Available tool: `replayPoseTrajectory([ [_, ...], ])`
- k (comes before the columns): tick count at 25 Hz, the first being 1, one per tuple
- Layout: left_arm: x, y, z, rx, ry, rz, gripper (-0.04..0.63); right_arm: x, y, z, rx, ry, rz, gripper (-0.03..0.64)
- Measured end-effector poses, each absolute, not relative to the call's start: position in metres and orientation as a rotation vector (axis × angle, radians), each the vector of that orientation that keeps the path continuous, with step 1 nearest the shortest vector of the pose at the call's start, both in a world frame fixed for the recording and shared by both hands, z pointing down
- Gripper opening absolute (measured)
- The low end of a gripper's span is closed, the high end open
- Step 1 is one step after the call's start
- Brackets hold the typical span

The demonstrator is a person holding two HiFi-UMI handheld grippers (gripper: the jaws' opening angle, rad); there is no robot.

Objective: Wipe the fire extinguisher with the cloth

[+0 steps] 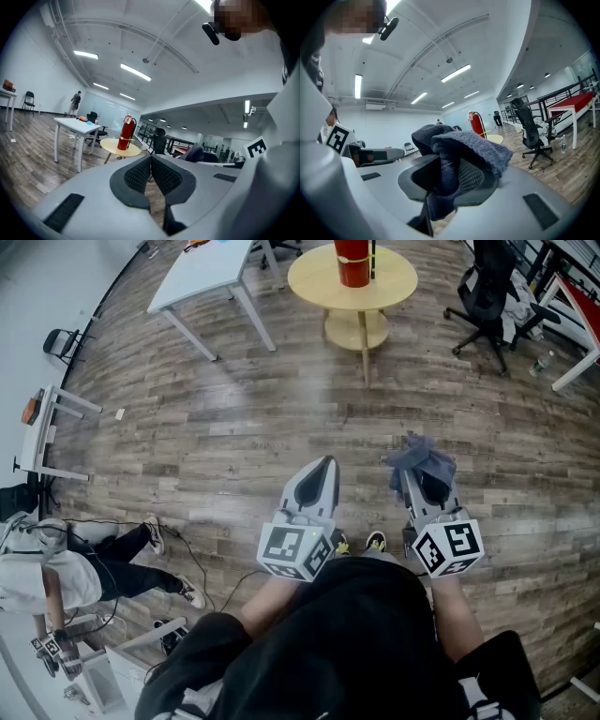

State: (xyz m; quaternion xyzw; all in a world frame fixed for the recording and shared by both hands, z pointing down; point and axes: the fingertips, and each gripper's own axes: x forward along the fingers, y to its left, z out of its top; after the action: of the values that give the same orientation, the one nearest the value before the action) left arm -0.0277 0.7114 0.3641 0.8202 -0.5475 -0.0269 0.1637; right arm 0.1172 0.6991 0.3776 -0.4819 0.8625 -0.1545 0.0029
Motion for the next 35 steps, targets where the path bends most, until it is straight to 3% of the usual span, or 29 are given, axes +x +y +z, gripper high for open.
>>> replayPoseTrajectory([
  [35, -0.093, 0.675, 0.38, 2.284, -1.56, -0.086, 0.025, 0.073, 0.671, 0.389, -1.563, 2.687, -0.517, 0.105],
])
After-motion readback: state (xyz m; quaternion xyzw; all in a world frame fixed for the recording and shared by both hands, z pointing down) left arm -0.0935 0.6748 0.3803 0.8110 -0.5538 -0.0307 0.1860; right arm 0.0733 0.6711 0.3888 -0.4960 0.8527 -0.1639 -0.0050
